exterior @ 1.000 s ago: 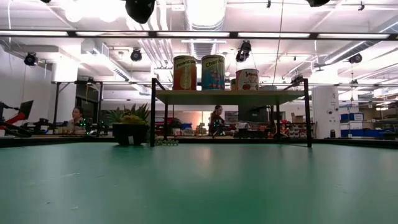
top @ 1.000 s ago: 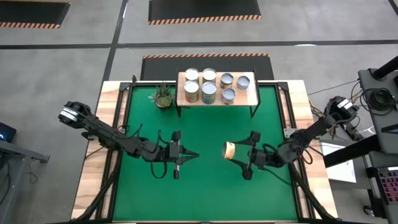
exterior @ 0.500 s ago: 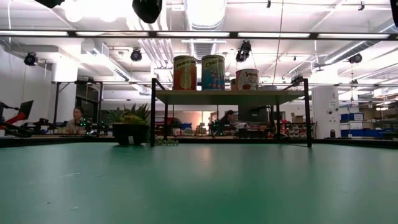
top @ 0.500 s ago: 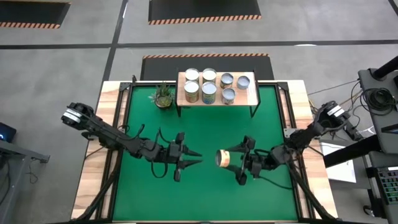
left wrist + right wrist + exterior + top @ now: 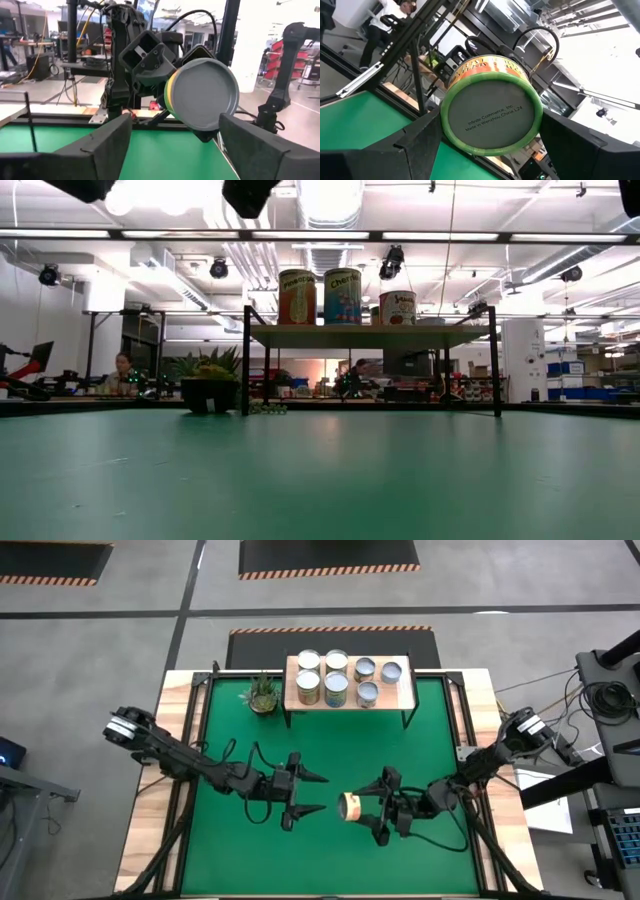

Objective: Pick and place cans onto a shelf
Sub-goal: Put the canned mushrooms on the shelf

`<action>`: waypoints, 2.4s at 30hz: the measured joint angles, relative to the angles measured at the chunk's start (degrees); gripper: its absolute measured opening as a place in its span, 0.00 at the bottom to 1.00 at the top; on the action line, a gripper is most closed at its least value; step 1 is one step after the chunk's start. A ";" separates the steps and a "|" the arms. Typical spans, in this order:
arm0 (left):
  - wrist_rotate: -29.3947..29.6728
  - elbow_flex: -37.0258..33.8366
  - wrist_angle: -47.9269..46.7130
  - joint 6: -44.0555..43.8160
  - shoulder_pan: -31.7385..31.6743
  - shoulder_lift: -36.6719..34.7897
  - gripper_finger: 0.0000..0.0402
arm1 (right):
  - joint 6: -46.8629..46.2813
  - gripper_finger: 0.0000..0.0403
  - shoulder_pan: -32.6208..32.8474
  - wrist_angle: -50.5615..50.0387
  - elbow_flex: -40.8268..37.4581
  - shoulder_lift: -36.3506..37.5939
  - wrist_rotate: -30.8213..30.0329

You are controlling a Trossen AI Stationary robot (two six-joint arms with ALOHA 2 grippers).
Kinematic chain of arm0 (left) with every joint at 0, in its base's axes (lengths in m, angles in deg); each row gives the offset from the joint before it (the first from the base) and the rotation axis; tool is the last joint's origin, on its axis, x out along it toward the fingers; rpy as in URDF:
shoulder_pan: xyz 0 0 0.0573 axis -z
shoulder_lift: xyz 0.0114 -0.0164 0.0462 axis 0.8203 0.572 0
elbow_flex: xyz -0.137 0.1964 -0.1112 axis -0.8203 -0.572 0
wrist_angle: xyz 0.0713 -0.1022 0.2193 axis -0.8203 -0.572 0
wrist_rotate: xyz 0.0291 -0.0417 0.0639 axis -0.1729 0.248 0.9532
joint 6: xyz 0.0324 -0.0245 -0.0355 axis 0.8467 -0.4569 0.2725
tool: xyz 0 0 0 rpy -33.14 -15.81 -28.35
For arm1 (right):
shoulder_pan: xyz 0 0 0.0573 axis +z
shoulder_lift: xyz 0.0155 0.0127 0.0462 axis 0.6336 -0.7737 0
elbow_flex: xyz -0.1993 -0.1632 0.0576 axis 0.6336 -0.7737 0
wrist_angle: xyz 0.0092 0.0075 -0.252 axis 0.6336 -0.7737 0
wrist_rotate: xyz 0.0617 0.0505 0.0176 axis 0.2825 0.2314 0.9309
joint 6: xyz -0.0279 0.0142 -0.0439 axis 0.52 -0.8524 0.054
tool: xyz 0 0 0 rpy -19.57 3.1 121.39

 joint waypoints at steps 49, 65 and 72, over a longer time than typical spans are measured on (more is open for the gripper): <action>0.77 5.97 3.21 1.29 -2.59 9.33 0.00 | -8.50 0.82 0.06 -5.28 -0.20 0.49 -6.81; 3.18 6.00 -23.26 -1.12 -2.50 1.35 0.00 | -11.44 0.83 1.95 -10.16 -0.20 6.07 -13.64; 5.65 6.47 -31.20 -5.92 -2.53 0.17 0.00 | -14.54 0.82 1.92 -17.21 -0.18 8.81 -14.32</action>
